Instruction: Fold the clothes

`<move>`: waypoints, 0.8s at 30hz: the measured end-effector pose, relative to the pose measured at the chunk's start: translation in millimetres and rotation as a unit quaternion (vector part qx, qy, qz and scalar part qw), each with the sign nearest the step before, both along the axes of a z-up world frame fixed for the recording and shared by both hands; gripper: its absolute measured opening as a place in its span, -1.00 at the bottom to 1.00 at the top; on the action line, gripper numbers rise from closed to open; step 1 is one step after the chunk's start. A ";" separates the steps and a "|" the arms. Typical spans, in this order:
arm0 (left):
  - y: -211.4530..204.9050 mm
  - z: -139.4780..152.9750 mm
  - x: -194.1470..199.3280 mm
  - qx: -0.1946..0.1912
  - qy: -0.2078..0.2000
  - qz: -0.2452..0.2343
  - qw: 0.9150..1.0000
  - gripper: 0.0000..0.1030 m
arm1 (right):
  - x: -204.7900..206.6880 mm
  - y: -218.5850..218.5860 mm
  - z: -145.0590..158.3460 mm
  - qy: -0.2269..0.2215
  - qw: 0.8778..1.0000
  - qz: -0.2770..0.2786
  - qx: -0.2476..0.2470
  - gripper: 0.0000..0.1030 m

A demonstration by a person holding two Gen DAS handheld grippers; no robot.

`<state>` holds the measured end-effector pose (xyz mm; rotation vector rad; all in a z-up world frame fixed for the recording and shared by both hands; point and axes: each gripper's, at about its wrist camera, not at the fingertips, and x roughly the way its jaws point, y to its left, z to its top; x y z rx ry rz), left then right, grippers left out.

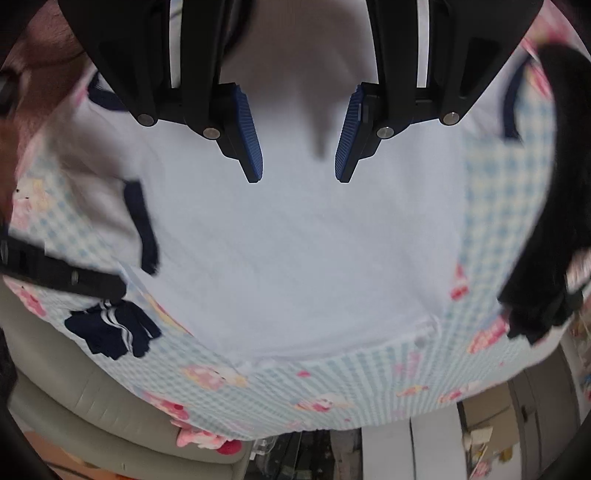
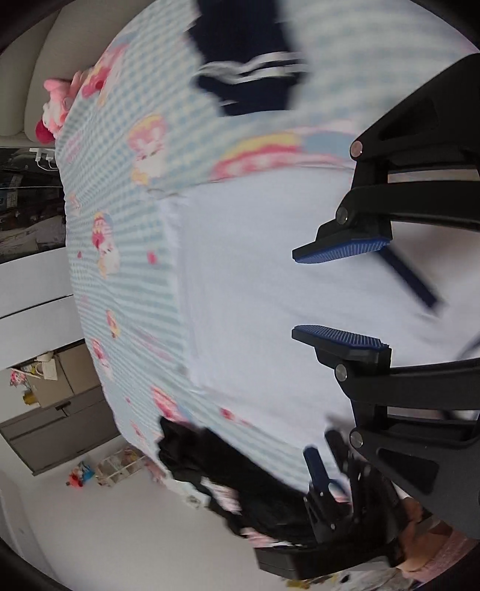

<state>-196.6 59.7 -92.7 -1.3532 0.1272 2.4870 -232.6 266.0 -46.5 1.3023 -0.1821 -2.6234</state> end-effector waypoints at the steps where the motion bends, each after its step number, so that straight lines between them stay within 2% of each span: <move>1: 6.1 -6.6 13.8 0.003 -0.006 0.004 1.000 -0.17 | 16.1 -6.1 -6.2 -0.003 1.000 -0.001 0.004 -0.32; 6: 8.8 -27.2 54.9 0.003 -0.018 0.044 0.999 -0.17 | 89.9 -35.0 -36.6 -0.020 0.999 -0.005 0.025 -0.32; 12: 0.9 -29.0 89.5 0.002 -0.015 0.074 0.997 -0.17 | 122.0 -53.0 -62.1 -0.049 0.997 0.001 0.057 -0.32; 17: -15.1 -42.0 117.3 -0.045 -0.010 0.133 0.990 -0.17 | 137.0 -53.5 -85.2 -0.069 0.994 -0.002 0.086 -0.31; 21: -26.0 -45.6 136.3 -0.016 -0.015 0.137 0.990 -0.16 | 153.5 -45.4 -86.7 -0.064 0.994 -0.005 0.087 -0.30; 24: -27.5 -52.4 147.9 -0.009 -0.026 0.125 0.992 -0.12 | 166.0 -41.7 -85.0 -0.059 0.994 -0.010 0.089 -0.30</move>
